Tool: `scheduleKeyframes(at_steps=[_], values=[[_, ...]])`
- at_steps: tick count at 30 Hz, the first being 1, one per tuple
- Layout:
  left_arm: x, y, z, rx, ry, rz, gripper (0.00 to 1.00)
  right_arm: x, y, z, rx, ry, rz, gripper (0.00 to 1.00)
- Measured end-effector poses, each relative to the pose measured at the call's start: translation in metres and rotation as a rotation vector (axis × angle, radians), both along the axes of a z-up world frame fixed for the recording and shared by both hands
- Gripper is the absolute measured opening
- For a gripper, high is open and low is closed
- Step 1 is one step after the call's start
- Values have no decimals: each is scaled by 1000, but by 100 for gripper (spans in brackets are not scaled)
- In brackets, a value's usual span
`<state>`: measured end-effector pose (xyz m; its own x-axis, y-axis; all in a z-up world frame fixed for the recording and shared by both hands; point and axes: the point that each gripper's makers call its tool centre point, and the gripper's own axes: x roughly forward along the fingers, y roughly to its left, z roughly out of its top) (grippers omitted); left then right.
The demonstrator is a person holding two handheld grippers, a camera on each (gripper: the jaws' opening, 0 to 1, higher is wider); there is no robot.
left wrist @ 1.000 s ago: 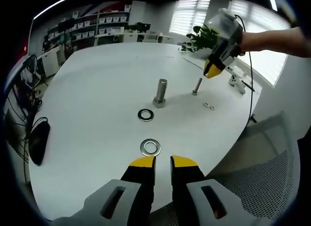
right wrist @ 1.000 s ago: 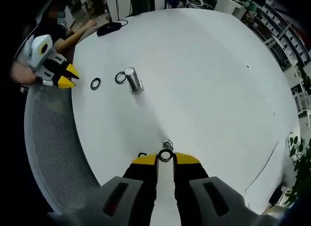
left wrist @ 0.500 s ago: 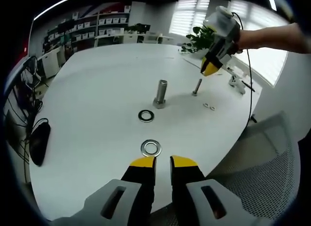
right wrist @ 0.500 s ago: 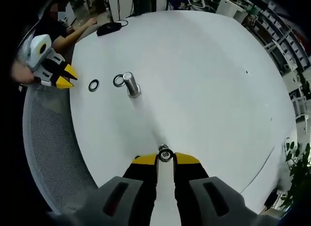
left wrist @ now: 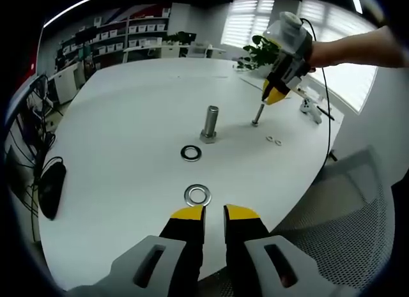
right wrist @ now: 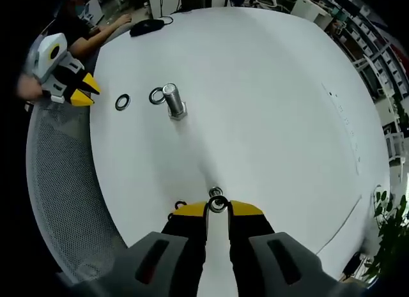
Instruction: Place the washer onto the threaded stud by aligning its center hole with the stud, sliding it down to the base, and recovering from edge contact or off-axis alignment until the washer reaches the visible bottom stop.
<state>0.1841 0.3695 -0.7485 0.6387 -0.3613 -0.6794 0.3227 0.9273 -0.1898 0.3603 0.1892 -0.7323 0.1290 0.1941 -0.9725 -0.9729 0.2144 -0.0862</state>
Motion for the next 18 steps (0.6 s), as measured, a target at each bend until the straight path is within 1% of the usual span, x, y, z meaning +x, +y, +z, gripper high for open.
scheduleKeyframes(at_steps=[6,7,8,10,12,18], values=[[0,-1,0,-1,-1,-4,9,-2,-4,-8,-22,8,0,13],[0,-1,0,-2,-2,-4,9,-2,-4,-8,-23,7,-2,13],[0,-1,0,-2,-2,-5,9,1,-3,-7,-13,-7,-6,13],[0,-1,0,-4,-3,-5,9,3,-4,-8,-15,1,-24,13],[0,-1,0,-4,-5,-6,9,2,-3,-7,-12,-2,-27,13],[0,-2,1,-5,-4,-7,9,3,-3,-12,-22,5,-22,13]])
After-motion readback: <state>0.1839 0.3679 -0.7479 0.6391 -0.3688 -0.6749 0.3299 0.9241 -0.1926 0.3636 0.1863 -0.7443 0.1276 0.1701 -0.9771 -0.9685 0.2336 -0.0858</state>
